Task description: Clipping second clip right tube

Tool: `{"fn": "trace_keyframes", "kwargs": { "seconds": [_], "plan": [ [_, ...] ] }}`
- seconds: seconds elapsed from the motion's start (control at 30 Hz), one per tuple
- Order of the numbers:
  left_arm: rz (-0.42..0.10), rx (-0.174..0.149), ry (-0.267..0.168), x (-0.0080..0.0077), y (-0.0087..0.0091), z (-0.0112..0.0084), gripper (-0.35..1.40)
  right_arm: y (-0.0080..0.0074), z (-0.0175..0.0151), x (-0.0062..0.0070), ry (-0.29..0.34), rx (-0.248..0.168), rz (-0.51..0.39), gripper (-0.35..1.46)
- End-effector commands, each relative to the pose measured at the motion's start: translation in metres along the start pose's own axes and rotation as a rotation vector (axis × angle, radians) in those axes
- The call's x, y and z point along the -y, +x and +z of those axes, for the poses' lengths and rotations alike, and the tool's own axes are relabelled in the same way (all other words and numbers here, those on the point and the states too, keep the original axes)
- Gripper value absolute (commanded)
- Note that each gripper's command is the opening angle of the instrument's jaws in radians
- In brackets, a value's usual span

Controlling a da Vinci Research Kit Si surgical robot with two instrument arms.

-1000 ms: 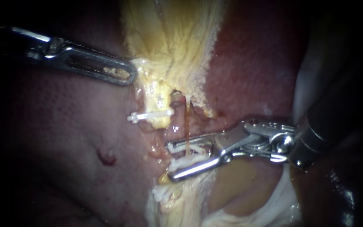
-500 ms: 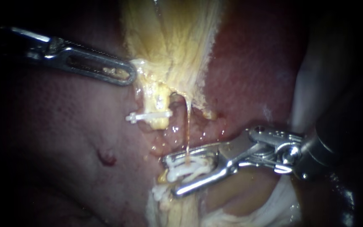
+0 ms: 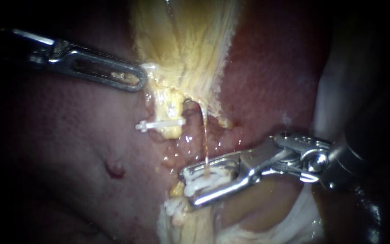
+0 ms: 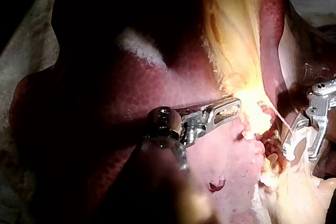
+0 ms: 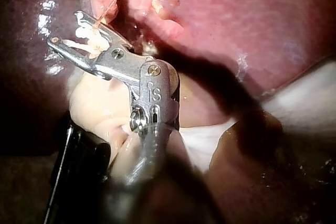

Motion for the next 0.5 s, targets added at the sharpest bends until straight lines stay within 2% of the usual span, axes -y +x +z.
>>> {"fn": "trace_keyframes", "kwargs": {
  "seconds": [0.03,0.13,0.17,0.3,0.43,0.5],
  "plan": [
    [0.000,0.000,0.000,0.0000,0.0000,0.0000,-0.35,0.0000,-0.0001,0.0000,0.000,0.000,0.000,0.17],
    [0.000,0.000,0.000,0.0000,0.0000,0.0000,-0.35,0.0001,-0.0002,0.0001,0.001,0.001,0.000,0.05],
    [0.000,0.000,0.000,0.0000,0.0000,0.0000,-0.35,0.0001,-0.0002,0.0001,0.000,0.003,0.001,-0.08],
    [0.000,0.000,0.000,0.0000,0.0000,0.0000,-0.35,0.0000,-0.0006,0.0000,-0.001,0.008,0.013,-0.35],
    [0.000,0.000,0.000,0.0000,0.0000,0.0000,-0.35,0.0002,-0.0011,-0.0003,-0.004,0.016,0.015,-0.35],
    [0.000,0.000,0.000,-0.0001,0.0000,0.0000,-0.35,0.0002,-0.0013,-0.0005,-0.015,0.042,0.030,-0.35]
  ]
}}
